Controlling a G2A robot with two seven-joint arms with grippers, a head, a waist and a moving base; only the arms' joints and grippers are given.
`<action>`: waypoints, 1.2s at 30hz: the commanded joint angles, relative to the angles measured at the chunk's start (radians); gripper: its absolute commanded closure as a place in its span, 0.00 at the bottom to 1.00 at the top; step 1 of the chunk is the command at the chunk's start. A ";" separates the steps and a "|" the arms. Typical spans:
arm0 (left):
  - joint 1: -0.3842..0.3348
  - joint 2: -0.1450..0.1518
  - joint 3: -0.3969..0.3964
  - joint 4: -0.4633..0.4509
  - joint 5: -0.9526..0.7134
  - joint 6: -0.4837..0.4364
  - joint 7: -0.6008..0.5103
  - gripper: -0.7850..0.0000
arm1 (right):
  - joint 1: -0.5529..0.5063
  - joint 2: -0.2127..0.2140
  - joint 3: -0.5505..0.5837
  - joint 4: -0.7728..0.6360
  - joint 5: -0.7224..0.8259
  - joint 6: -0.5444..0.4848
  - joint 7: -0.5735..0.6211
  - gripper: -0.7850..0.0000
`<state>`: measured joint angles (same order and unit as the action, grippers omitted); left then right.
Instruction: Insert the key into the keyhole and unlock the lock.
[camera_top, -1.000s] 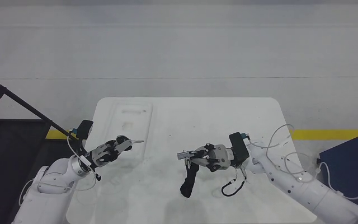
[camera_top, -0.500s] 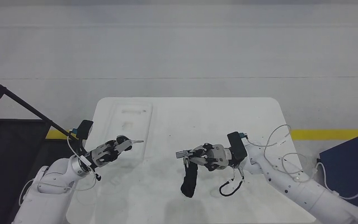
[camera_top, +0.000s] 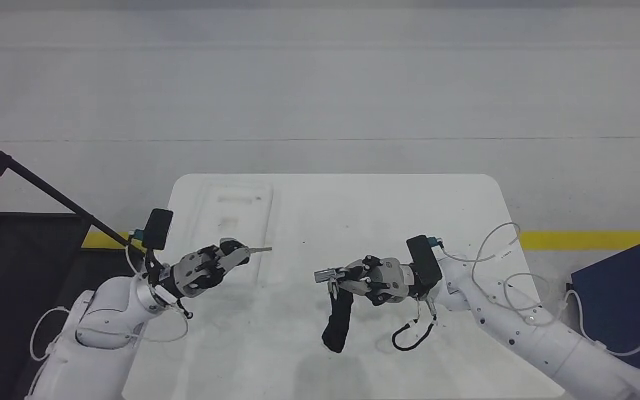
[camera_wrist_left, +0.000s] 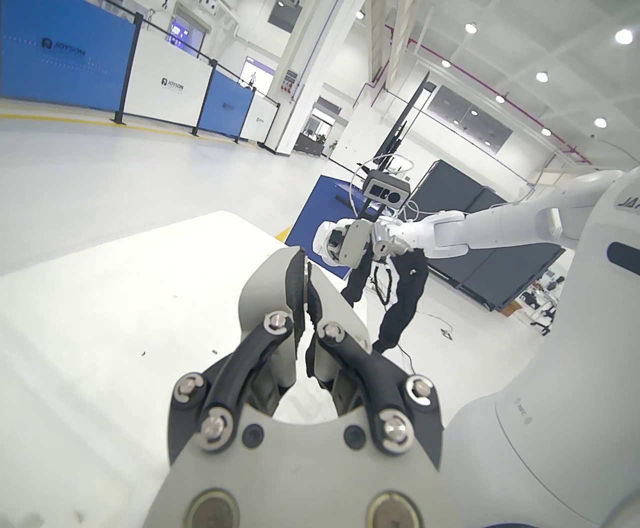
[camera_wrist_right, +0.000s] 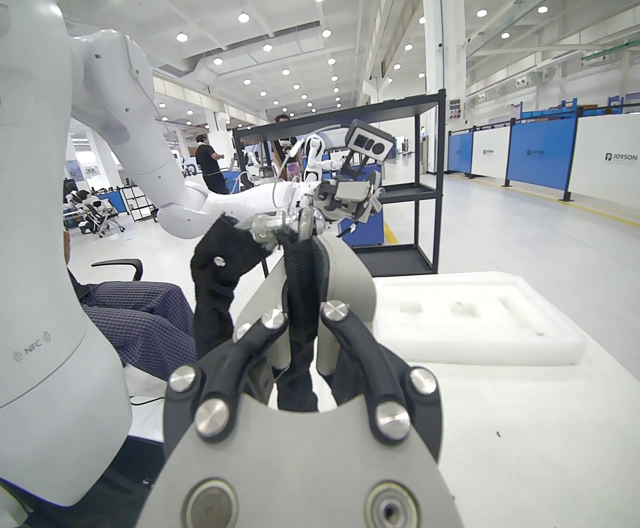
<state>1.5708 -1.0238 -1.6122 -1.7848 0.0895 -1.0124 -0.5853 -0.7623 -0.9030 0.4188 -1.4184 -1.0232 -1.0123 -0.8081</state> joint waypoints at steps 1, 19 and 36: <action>0.006 -0.005 0.017 -0.021 0.047 0.000 0.055 1.00 | 0.000 0.000 0.000 0.000 0.000 0.000 0.000 1.00; -0.026 0.010 0.179 0.034 -0.117 0.000 0.024 1.00 | 0.000 0.000 0.000 0.000 0.000 0.000 0.000 1.00; -0.011 0.005 0.212 -0.005 -0.206 0.000 0.072 1.00 | 0.000 0.000 0.000 0.000 0.000 0.000 0.000 1.00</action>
<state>1.5569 -1.0186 -1.4014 -1.7819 -0.1001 -1.0125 -0.5121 -0.7623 -0.9030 0.4188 -1.4185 -1.0232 -1.0123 -0.8081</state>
